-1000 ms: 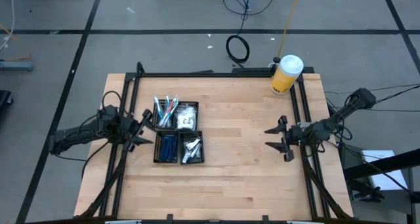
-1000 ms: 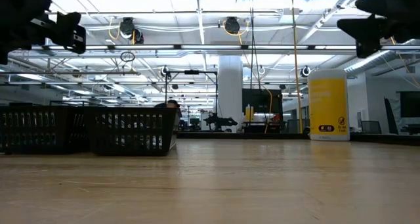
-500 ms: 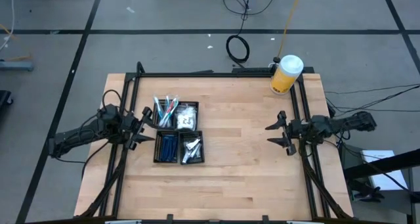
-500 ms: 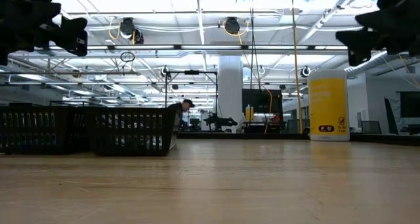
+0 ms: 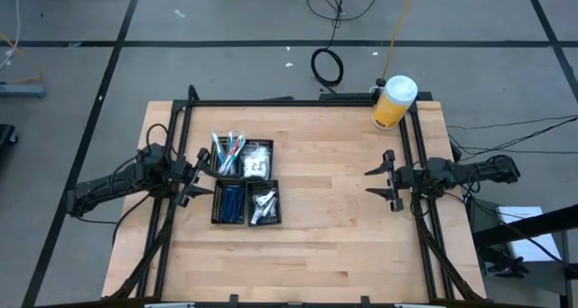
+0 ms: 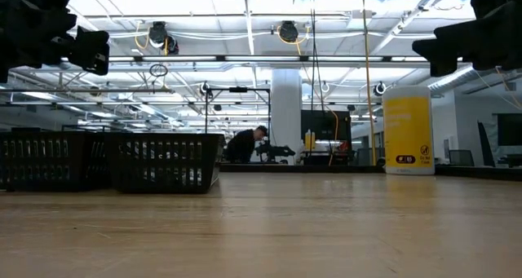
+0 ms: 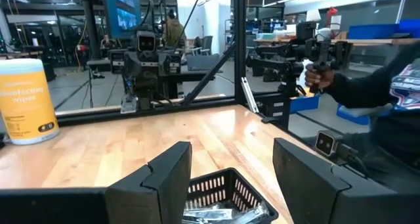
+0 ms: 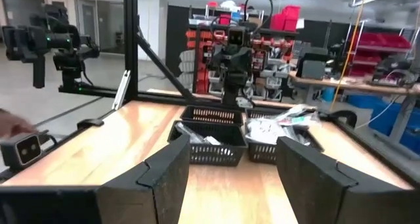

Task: Pick & Place Travel size toiletries
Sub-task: Return to Home Position

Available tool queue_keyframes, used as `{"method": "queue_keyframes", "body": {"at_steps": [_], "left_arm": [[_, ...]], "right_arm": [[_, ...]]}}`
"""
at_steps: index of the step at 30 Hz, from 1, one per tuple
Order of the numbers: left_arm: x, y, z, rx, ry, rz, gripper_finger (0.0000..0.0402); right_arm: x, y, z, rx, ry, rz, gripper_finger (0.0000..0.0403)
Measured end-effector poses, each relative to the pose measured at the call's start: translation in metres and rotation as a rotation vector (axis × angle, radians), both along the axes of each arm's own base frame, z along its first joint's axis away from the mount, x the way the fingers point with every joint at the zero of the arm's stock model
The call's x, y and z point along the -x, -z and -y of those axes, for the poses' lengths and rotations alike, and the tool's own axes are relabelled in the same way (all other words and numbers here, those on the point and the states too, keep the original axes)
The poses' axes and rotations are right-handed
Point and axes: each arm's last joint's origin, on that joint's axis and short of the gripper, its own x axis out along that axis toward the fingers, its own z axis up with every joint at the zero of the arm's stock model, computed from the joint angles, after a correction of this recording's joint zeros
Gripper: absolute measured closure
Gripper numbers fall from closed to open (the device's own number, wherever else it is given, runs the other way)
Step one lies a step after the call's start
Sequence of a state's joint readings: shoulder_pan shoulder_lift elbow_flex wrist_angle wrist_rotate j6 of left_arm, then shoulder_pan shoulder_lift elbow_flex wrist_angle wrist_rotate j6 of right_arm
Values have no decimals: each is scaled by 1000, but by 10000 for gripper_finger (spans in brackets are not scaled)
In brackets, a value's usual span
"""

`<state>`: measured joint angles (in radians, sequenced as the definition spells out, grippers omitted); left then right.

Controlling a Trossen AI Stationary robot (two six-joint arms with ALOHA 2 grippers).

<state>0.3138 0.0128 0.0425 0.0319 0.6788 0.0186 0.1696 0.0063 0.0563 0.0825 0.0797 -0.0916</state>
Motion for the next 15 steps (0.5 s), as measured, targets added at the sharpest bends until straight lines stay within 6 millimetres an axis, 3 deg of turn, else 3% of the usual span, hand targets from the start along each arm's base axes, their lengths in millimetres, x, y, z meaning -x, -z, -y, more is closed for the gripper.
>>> {"method": "queue_keyframes", "body": {"at_steps": [15], "left_arm": [[0,0,0,0,0,2,190]], "right_arm": [[0,0,0,-34,-5,0,188]]}}
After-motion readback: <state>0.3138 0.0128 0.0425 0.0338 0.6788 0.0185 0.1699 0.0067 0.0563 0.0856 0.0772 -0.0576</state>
